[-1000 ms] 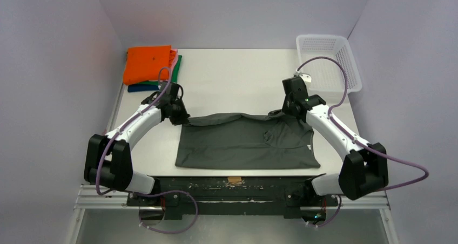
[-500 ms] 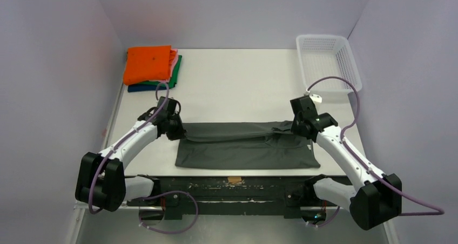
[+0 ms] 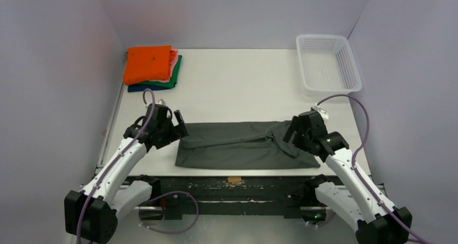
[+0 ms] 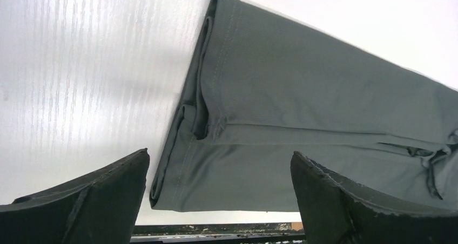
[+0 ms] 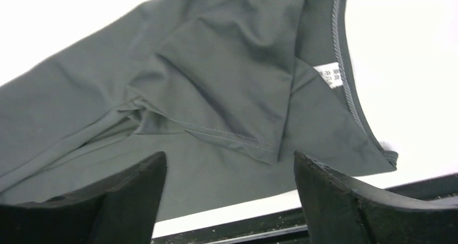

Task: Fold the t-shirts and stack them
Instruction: Fold the other side of the tshirt into a rectangle, then rotate the tshirt 90 degrees, then grab the bottom of the folded rectangular tshirt with both arms, then fold the folded rectangular tshirt in 1/3 of the way, then grab one side of the 2/3 rectangular tshirt with both arms

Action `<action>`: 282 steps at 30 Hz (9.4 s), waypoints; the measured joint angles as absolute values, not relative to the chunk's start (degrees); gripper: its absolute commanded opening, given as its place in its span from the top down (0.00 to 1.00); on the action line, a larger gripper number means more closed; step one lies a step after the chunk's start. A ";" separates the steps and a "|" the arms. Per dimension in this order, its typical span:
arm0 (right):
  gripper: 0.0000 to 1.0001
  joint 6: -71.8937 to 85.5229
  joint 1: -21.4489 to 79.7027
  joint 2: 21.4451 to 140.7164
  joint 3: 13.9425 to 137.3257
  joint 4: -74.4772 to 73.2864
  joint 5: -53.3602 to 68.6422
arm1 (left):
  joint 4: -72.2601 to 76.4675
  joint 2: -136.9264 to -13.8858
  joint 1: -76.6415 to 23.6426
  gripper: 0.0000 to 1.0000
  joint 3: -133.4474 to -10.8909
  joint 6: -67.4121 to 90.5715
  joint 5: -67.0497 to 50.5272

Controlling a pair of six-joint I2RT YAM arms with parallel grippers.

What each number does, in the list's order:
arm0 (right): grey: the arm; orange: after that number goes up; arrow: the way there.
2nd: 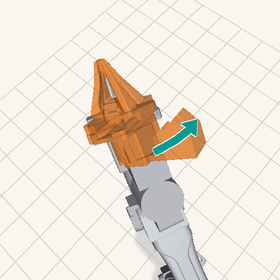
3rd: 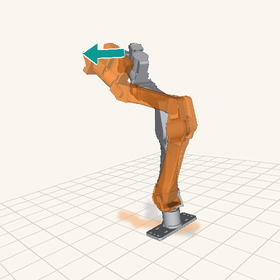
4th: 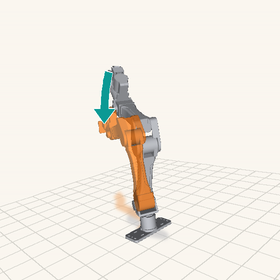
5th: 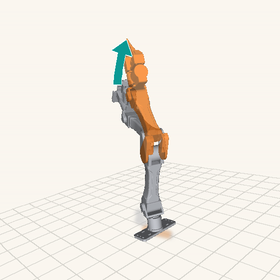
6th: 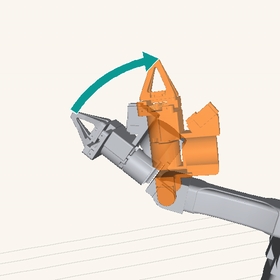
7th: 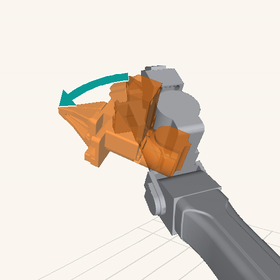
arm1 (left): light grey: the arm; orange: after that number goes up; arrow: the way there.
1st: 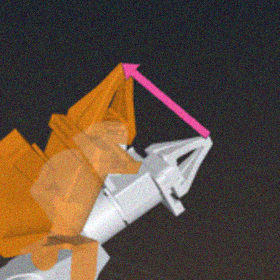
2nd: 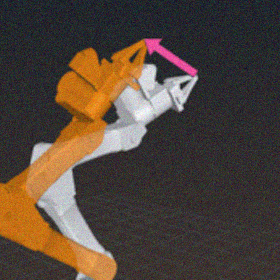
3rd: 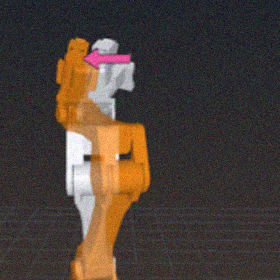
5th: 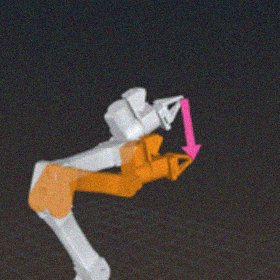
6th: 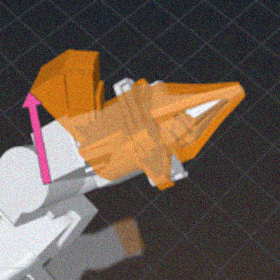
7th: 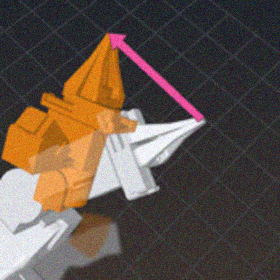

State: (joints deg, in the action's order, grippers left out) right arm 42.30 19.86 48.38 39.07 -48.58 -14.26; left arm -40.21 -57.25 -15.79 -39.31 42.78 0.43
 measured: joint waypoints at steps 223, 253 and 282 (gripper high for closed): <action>0.13 34.50 13.34 115.22 77.93 -4.82 6.92 | -31.51 -130.04 -26.00 0.58 -106.21 31.66 -12.40; 0.12 36.73 8.60 107.53 82.24 -10.52 20.18 | -31.55 -109.10 -23.92 0.13 -92.44 34.54 -8.73; 0.37 38.06 8.73 87.99 44.01 -10.24 10.92 | -16.29 -108.31 -32.77 0.84 -66.52 43.31 -14.20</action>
State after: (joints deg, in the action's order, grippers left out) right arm 38.06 8.73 87.99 44.01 -10.24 10.92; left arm -16.29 -108.31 -32.77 -66.52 43.31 -14.20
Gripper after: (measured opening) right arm 0.636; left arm 0.305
